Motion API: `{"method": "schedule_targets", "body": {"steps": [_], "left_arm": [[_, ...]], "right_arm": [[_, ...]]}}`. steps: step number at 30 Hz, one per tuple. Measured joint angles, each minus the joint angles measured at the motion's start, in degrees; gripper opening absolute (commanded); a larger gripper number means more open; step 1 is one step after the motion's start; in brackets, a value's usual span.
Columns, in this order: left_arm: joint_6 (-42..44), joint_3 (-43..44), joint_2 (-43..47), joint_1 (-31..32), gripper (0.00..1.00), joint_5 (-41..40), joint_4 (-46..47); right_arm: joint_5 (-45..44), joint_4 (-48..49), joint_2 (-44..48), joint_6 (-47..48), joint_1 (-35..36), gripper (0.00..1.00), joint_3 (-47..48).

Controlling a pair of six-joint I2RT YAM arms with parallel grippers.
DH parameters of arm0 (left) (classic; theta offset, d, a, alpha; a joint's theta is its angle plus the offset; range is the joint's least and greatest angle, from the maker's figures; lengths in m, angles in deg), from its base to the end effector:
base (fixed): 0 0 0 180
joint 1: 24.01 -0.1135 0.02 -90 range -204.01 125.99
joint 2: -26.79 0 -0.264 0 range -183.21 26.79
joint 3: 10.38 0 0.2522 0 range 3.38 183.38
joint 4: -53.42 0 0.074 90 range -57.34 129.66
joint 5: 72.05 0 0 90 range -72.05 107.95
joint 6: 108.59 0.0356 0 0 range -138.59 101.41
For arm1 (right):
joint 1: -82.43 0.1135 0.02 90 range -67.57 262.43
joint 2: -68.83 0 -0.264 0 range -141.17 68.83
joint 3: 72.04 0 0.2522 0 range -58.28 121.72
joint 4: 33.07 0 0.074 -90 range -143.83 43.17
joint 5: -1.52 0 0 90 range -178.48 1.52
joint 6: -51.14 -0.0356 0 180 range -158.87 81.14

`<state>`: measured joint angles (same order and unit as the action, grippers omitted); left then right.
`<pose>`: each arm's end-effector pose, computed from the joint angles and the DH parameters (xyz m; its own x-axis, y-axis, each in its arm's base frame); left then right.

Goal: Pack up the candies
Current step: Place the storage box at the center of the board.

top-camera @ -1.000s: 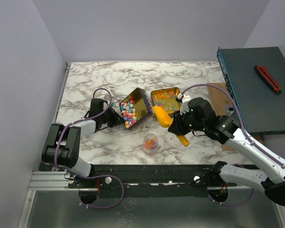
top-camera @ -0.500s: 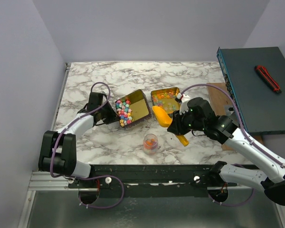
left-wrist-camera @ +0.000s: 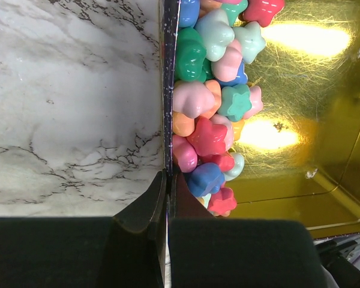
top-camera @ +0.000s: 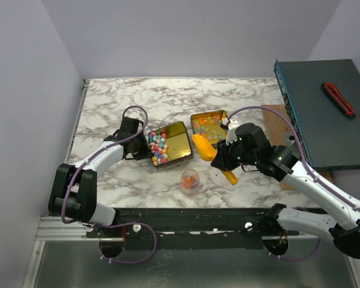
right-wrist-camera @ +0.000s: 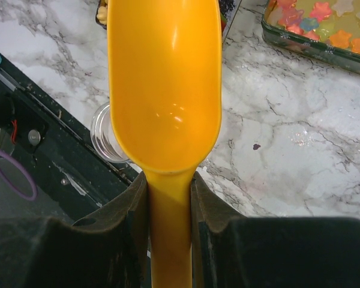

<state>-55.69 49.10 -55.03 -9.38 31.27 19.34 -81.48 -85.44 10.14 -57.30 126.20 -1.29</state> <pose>0.2648 -0.0776 0.1884 -0.8656 -0.3807 -0.3254 -0.1919 0.8522 -0.4867 0.1507 0.1504 0.3210 -0.6816 -0.2182 -0.6985 -0.5673 0.7605 0.3160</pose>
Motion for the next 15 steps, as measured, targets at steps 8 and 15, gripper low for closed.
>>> {"method": "schedule_targets", "body": {"steps": [8,15], "left_arm": [[-0.9,2.7,-1.2,2.8,0.0,-3.6,-2.6],[-3.2,4.9,-3.2,5.0,0.03,-6.9,-3.2]], "right_arm": [[0.0,0.0,-0.2,0.0,0.0,0.01,-0.2],[0.0,0.0,-0.2,0.0,0.0,0.01,-0.3]]}}
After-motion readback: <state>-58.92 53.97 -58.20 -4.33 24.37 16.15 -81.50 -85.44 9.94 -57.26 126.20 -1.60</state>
